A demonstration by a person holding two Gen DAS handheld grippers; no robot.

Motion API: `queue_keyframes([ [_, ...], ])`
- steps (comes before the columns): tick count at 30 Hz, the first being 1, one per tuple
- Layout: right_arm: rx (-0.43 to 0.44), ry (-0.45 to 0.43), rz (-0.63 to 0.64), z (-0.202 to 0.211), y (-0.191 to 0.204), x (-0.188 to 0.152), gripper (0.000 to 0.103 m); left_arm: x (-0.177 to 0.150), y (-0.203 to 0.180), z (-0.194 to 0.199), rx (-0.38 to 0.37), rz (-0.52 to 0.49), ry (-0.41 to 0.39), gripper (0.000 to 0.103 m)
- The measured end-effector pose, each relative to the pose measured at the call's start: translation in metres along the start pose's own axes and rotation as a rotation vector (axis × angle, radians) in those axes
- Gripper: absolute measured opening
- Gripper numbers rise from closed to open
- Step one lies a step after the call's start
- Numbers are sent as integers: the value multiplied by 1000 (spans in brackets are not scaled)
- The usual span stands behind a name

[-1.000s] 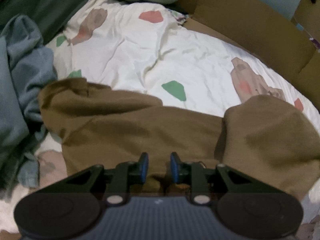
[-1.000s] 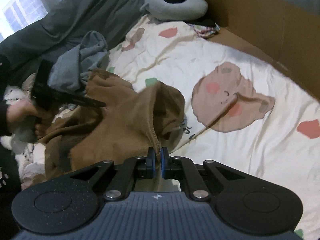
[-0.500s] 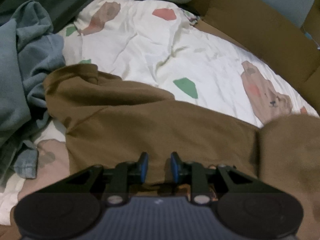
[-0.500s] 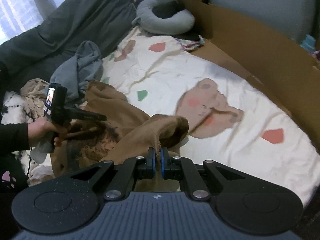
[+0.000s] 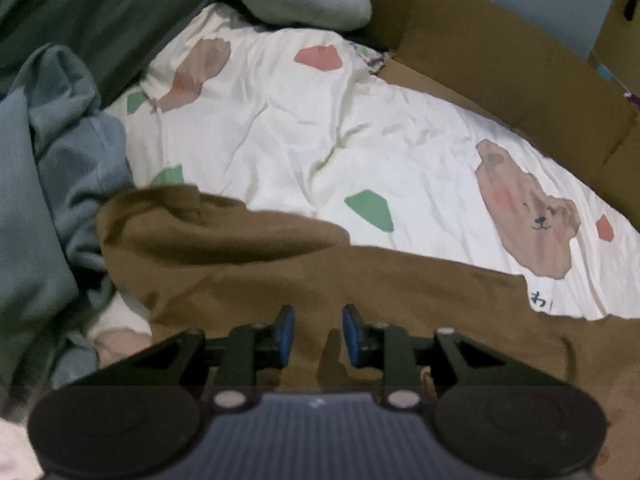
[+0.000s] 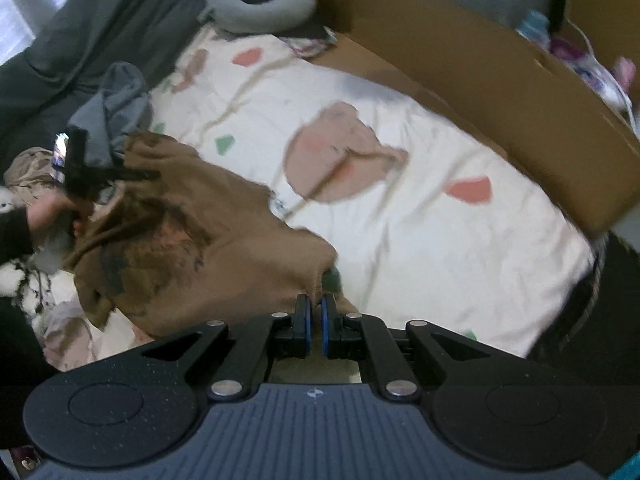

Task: Fold clothes
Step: 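Lift the brown T-shirt off the duvet with both grippers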

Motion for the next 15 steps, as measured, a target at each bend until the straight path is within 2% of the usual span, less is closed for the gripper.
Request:
queue_keyframes([
  [3,-19,44,-48,-6,-13,-23,3,10,5,1,19,-63,15,34],
  [5,-26,69,-79,-12,-18,-39,3,15,7,-1,20,-92,25,56],
  [6,-25,80,-93,-14,-20,-47,3,16,8,-2,16,-106,28,61],
  [12,-33,109,-153,-31,-27,-80,3,10,15,-22,2,-66,97,70],
  [14,-36,123,-185,-40,-30,-88,3,5,17,-30,24,-74,118,88],
  [15,-39,127,-194,-44,-31,-93,3,1,19,-35,35,-80,133,89],
])
Point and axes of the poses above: each gripper's, at about its wrist camera, not at the fingertips, and z roughly against the way its jaws point, y to its left, x to its top, the point moved 7 cm from there along -z, roughly the way its jaws point, and after that the axes turned 12 degrees about -x, right-handed, at the moved point
